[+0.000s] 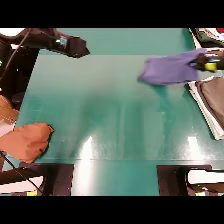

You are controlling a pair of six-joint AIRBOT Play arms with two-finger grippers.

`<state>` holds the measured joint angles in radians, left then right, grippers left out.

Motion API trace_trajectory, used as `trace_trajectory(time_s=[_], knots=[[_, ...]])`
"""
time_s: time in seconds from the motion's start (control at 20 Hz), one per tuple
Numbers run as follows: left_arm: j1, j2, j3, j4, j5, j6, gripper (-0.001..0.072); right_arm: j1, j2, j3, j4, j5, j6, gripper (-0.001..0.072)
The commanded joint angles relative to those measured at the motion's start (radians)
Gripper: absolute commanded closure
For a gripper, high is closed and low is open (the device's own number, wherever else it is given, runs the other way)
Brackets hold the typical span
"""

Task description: Fold the shirts.

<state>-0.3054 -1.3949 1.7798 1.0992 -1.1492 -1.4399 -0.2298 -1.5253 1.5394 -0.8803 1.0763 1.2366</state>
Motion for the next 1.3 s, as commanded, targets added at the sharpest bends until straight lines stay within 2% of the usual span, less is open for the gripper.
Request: trace_trajectory(time_s=[0.0, 0.25, 0.4, 0.6, 0.75, 0.9, 1.1, 1.25], knots=[[-0.06, 0.0, 0.0, 0.001, 0.041, 0.0, 0.0684, -0.188, 0.026, 0.001, -0.01, -0.023, 0.001, 0.0698], [-0.064, 0.0, 0.0, 0.0, 0.049, 0.0, 0.0684, -0.247, 0.026, 0.026, -0.005, -0.072, 0.0, 0.0699], [-0.064, 0.0, 0.0, 0.0, 0.049, 0.0, 0.0684, -0.246, 0.026, 0.16, -0.003, -0.061, -0.007, 0.0699], [-0.063, 0.0, 0.0, 0.0, 0.047, 0.0, 0.0684, -0.27, 0.026, 0.372, -0.013, 0.08, -0.007, 0.0699], [-0.064, 0.0, 0.0, 0.001, 0.04, 0.0, 0.0684, -0.327, 0.031, 0.441, -0.013, 0.215, -0.005, 0.0699], [-0.063, 0.0, 0.0, 0.002, 0.037, 0.0, 0.0683, -0.401, 0.068, 0.395, -0.011, 0.297, 0.012, 0.0698], [-0.063, 0.0, 0.0, 0.002, 0.031, 0.001, 0.0684, -0.519, 0.199, 0.169, -0.018, 0.295, 0.012, 0.0698], [-0.063, 0.0, 0.0, 0.002, 0.031, 0.008, 0.0683, -0.607, 0.285, -0.013, -0.152, 0.294, 0.012, 0.0692]])
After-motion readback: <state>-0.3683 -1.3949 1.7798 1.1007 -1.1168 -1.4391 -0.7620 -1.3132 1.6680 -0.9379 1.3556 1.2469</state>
